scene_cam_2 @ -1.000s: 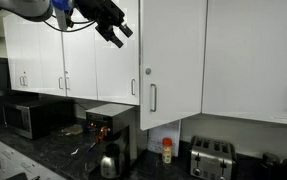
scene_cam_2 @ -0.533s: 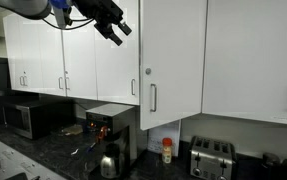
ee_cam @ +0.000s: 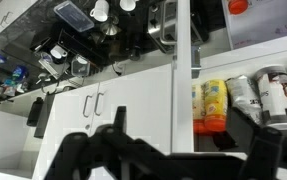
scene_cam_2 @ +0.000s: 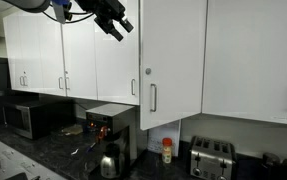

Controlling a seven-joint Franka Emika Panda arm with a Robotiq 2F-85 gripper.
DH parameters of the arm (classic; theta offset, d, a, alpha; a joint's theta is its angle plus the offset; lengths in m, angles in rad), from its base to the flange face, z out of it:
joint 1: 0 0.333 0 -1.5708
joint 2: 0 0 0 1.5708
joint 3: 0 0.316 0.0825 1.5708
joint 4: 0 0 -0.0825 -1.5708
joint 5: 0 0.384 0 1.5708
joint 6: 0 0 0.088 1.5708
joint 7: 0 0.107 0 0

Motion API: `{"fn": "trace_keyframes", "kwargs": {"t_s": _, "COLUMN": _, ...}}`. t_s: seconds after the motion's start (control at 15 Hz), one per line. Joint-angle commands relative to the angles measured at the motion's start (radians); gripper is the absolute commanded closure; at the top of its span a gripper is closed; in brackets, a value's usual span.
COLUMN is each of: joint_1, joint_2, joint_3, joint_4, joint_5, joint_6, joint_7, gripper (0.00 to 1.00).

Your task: Close the cupboard

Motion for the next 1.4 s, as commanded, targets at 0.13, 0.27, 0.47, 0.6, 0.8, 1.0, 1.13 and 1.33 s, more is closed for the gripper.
{"fn": "trace_keyframes", "kwargs": {"t_s": 0.13, "joint_1": 0.073, "joint_2": 0.031, "joint_3": -0.062, "joint_4": 0.035, "joint_5": 0.090, "joint_6": 0.002, "joint_7": -0.103, "gripper": 0.00}}
{"fn": "trace_keyframes", "kwargs": {"t_s": 0.27, "joint_1": 0.086, "joint_2": 0.041, "joint_3": -0.074, "joint_4": 0.039, "joint_5": 0.102, "joint_6": 0.008, "joint_7": -0.127, "gripper": 0.00}}
{"fn": "trace_keyframes", "kwargs": {"t_s": 0.47, "joint_1": 0.099, "joint_2": 0.059, "joint_3": -0.088, "joint_4": 0.044, "joint_5": 0.102, "joint_6": 0.028, "joint_7": -0.156, "gripper": 0.00}}
{"fn": "trace_keyframes", "kwargs": {"t_s": 0.6, "joint_1": 0.105, "joint_2": 0.077, "joint_3": -0.095, "joint_4": 0.049, "joint_5": 0.100, "joint_6": 0.047, "joint_7": -0.172, "gripper": 0.00}}
{"fn": "trace_keyframes", "kwargs": {"t_s": 0.8, "joint_1": 0.121, "joint_2": 0.112, "joint_3": -0.108, "joint_4": 0.062, "joint_5": 0.109, "joint_6": 0.066, "joint_7": -0.191, "gripper": 0.00}}
{"fn": "trace_keyframes", "kwargs": {"t_s": 1.0, "joint_1": 0.134, "joint_2": 0.149, "joint_3": -0.115, "joint_4": 0.078, "joint_5": 0.118, "joint_6": 0.080, "joint_7": -0.205, "gripper": 0.00}}
{"fn": "trace_keyframes", "kwargs": {"t_s": 1.13, "joint_1": 0.142, "joint_2": 0.173, "joint_3": -0.120, "joint_4": 0.088, "joint_5": 0.125, "joint_6": 0.093, "joint_7": -0.213, "gripper": 0.00}}
{"fn": "trace_keyframes", "kwargs": {"t_s": 1.33, "joint_1": 0.159, "joint_2": 0.203, "joint_3": -0.127, "joint_4": 0.101, "joint_5": 0.143, "joint_6": 0.107, "joint_7": -0.232, "gripper": 0.00}}
